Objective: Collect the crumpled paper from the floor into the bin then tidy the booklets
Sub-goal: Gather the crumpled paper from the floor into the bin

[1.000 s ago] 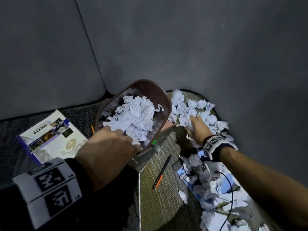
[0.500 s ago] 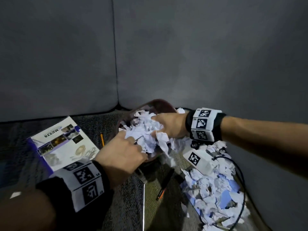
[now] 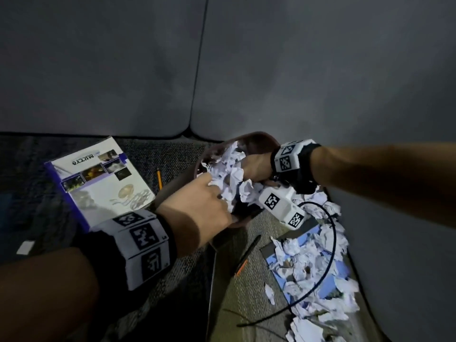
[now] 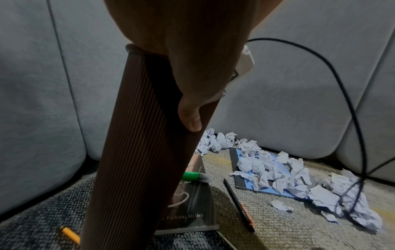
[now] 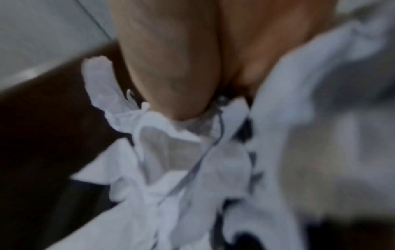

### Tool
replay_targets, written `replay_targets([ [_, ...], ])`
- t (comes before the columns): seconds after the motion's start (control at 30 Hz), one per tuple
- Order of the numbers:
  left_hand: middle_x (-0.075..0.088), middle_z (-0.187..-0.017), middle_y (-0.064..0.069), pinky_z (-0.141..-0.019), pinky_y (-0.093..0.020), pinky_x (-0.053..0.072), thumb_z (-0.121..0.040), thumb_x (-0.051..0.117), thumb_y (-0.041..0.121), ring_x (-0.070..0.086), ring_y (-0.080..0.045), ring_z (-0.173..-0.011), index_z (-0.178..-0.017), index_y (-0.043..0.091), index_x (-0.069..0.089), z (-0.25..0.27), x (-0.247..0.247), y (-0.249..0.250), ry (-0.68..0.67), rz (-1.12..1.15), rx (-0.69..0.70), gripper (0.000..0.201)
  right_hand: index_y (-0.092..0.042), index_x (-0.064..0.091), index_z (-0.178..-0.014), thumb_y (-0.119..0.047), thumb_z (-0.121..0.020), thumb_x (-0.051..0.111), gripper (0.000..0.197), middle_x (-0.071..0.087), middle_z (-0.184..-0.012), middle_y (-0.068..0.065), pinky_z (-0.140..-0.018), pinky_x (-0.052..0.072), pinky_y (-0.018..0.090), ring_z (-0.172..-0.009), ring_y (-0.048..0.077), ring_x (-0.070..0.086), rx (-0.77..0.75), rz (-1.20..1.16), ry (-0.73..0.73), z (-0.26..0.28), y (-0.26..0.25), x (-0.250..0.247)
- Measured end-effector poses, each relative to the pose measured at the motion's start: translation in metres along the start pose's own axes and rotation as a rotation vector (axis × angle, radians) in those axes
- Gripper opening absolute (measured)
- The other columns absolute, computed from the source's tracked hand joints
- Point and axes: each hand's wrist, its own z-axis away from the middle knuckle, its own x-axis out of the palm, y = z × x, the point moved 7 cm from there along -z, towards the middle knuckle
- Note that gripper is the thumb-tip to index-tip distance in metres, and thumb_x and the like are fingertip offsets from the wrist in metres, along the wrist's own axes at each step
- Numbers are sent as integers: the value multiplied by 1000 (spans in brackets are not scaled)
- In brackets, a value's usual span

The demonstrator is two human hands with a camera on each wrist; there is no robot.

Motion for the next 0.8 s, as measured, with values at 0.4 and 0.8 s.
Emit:
replay_targets([
  [0.4,59,-110,8,-87,-36,28,-96,40,23,50,-18,-108,-111,28,53,3,-12,1,-46,-24,4,20,-18,44,-140,-19,-98,52,42,53,-131,4,-78,58,48,-114,27,56,-98,-802,255,61,40,-36],
  [0.8,57,-113,4,-89,-36,29,-91,49,15,47,-21,-112,-116,25,50,2,-11,-3,-170,-20,-19,27,-34,60,-121,-40,-92,58,30,65,-106,-15,-92,48,31,-96,8,62,-237,29,404,110,46,-43],
])
